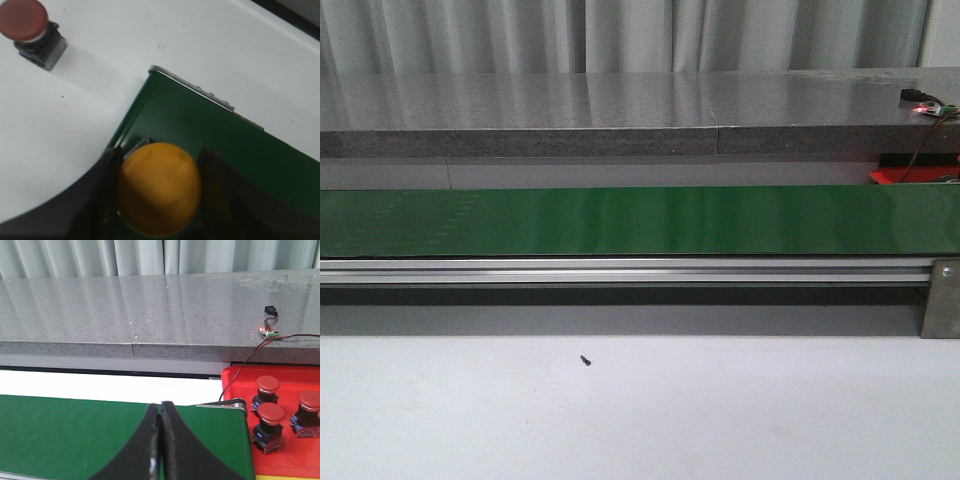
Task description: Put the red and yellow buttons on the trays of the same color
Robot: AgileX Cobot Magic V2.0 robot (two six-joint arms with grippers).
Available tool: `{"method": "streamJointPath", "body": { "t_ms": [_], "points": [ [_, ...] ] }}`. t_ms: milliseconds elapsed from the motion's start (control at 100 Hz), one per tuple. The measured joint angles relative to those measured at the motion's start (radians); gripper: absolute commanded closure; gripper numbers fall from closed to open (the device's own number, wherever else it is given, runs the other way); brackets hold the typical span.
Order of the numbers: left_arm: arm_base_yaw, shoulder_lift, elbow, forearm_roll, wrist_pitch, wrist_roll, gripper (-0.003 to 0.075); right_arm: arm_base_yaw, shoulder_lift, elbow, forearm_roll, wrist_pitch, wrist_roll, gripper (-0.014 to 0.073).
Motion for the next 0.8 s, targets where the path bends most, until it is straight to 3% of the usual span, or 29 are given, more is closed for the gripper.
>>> {"method": "streamJointPath", "body": {
  "t_ms": [200,270,340,450,530,800],
  "points": [
    [-0.037,0.0,0.036,0.0,-0.009,0.004,0.061,0.0,0.0,0.0,0.0,0.0,0.0,0.0651],
    [-0.039,0.0,0.04,-0.001,-0.011,0.012,0.0574,0.0,0.0,0.0,0.0,0.0,0.002,0.0651],
    [-0.041,0.0,0.044,-0.009,-0.014,0.027,0.0477,0.0,0.0,0.0,0.0,0.0,0.002,0.0651],
    [-0.041,0.0,0.044,-0.023,-0.014,0.045,0.0249,0.0,0.0,0.0,0.0,0.0,0.002,0.0651],
    [-0.041,0.0,0.044,-0.04,-0.014,0.059,0.0146,0.0,0.0,0.0,0.0,0.0,0.002,0.0651],
    [-0.041,-0.044,0.046,-0.065,-0.017,0.07,0.0141,0.0,0.0,0.0,0.0,0.0,0.0,0.0651]
  ]
}}
